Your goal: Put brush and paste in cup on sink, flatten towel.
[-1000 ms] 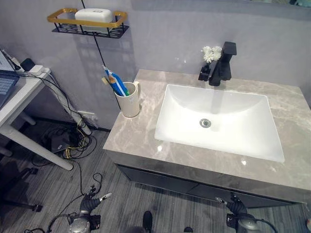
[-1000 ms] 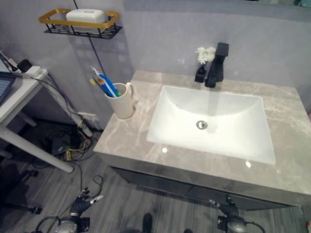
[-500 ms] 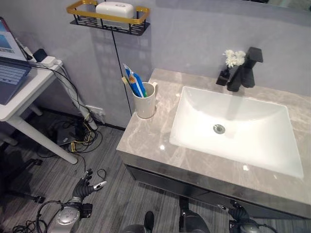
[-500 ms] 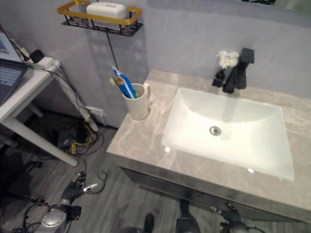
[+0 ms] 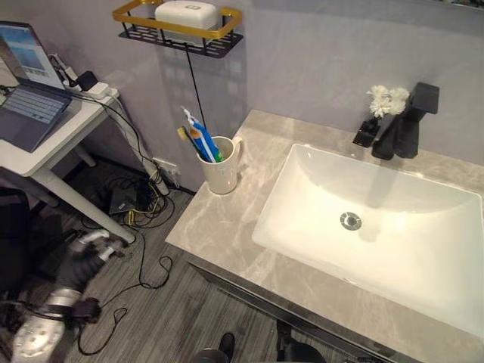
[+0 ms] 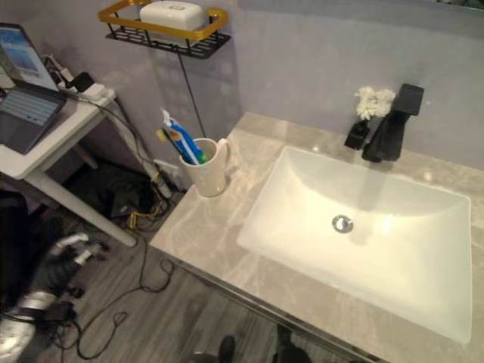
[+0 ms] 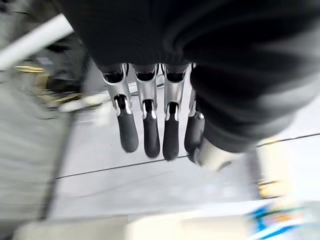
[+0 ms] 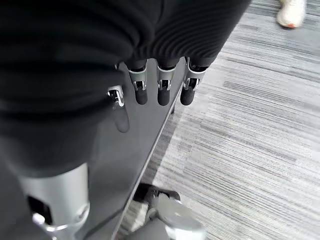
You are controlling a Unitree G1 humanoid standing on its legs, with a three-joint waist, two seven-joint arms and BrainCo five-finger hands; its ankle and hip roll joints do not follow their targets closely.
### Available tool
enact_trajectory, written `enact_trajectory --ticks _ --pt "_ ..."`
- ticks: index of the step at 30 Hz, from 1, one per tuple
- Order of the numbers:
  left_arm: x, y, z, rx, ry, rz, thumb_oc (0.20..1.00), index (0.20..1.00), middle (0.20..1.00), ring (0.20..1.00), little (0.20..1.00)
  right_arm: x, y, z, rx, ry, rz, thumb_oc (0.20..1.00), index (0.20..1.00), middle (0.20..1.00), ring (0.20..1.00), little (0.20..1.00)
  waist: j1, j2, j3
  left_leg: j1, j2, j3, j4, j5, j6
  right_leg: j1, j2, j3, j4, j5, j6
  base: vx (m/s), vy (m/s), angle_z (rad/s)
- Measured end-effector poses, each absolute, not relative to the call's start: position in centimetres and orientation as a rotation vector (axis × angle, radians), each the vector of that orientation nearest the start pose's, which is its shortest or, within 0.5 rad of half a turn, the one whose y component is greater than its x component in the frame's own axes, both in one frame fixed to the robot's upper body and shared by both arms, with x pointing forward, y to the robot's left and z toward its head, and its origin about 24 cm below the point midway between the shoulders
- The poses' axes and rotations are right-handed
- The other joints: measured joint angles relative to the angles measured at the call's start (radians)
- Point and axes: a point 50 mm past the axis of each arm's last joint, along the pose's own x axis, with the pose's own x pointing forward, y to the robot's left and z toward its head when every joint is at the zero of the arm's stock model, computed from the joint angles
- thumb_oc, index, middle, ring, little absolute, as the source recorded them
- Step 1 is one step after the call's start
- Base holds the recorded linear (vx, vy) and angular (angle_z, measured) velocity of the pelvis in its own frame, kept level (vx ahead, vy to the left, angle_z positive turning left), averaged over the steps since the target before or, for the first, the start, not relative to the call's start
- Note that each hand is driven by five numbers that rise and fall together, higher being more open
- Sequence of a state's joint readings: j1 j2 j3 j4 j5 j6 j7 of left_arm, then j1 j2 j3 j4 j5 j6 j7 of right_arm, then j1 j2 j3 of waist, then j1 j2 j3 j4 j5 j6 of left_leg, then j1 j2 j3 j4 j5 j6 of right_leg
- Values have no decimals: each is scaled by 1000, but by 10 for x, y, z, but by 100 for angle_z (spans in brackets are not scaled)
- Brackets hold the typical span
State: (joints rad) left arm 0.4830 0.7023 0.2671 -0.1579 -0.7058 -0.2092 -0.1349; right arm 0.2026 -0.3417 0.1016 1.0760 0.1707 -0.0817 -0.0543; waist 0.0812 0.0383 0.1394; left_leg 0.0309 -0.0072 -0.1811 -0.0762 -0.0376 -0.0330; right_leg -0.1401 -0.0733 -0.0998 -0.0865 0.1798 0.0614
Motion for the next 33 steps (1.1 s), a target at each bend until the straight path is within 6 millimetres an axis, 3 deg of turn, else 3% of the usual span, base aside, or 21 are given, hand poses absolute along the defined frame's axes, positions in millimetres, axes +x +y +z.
enact_trajectory --ticks 6,8,10,16,20,25,33 --pt "168 307 91 -16 -63 36 200 200 200 200 200 41 -265 -153 -249 1196 -193 1000 1000 1000 1000 1000 -2 7 -46 -34 -1 -5 3 7 -3 -30 -4 -17 0 -2 1 -14 -9 7" --pt "177 291 90 -94 -78 -33 200 200 200 200 200 57 -258 -153 -289 1155 -124 1000 1000 1000 1000 1000 -10 7 -52 -51 -5 15 1 19 -7 -61 -5 3 0 9 6 -21 -4 -27" --pt "181 283 88 -119 -74 -76 200 200 200 200 200 63 -258 -151 -293 1131 -121 1000 1000 1000 1000 1000 -40 14 -49 -51 -7 33 -2 20 -7 -71 -5 17 0 14 8 -17 -4 -29" --pt "193 266 95 -121 -95 -176 200 200 200 200 200 64 -261 -151 -326 1134 -111 1000 1000 1000 1000 1000 -49 37 -35 -53 -7 59 -14 19 -6 -90 -1 40 0 18 13 -8 -8 -13" --pt "200 257 95 -132 -99 -212 200 200 200 200 200 77 -265 -147 -369 1102 -111 1000 1000 1000 1000 1000 -65 47 -26 -81 -7 82 -14 19 -6 -128 3 62 0 25 10 -10 -14 -12" --pt "208 258 100 -130 -125 -195 200 200 200 200 200 87 -267 -144 -386 1074 -114 1000 1000 1000 1000 1000 -77 51 -23 -105 -7 87 -14 20 -7 -155 6 64 0 30 4 -1 -8 -3" --pt "211 270 89 -115 -83 -94 200 200 200 200 200 97 -269 -141 -400 1043 -127 1000 1000 1000 1000 1000 -85 50 11 -134 -8 112 -15 19 -6 -194 10 88 0 35 6 31 -24 -8"
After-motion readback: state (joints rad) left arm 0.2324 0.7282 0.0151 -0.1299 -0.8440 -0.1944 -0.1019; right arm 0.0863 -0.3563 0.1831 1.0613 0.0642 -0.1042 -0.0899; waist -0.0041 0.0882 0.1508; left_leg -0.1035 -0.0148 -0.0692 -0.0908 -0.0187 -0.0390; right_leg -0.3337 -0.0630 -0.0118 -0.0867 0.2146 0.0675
